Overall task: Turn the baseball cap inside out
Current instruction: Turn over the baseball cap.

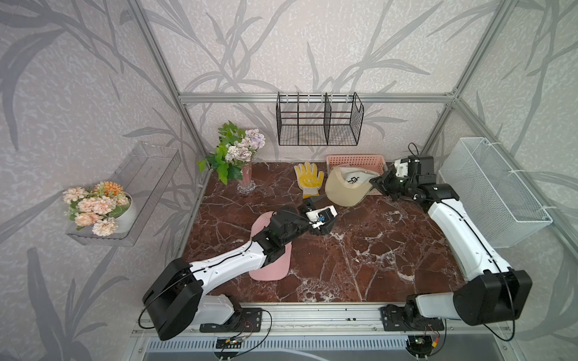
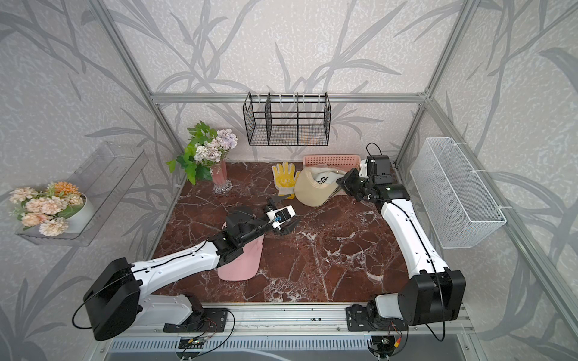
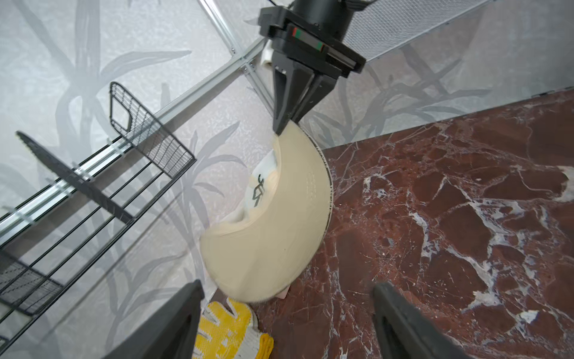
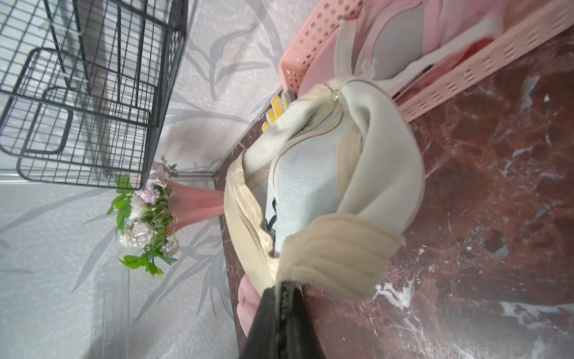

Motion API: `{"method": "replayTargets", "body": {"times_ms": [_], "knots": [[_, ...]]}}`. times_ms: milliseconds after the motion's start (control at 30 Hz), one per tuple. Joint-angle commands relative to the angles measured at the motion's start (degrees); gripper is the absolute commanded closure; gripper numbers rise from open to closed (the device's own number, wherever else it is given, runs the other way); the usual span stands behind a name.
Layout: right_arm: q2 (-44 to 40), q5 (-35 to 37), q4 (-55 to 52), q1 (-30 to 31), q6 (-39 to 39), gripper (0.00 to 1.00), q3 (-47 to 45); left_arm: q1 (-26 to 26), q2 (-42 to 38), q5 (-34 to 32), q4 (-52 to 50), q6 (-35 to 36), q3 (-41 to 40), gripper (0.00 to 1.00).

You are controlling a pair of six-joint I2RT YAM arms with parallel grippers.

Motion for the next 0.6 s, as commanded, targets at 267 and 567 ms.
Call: {"method": "replayTargets", "body": {"times_ms": [267,567], "knots": [[-5.92,-1.52,-1.65,2.78,-1.17,1.0,-4.19,-5.33,5.97,-11.29,7.52,10.28,0.85,0.14],[-6.36,-2.39,0.3,6.5,0.9,1.0,-6.96,-6.86,12.44,-19.38,16.53,14.61,0.45,0.26]]}}
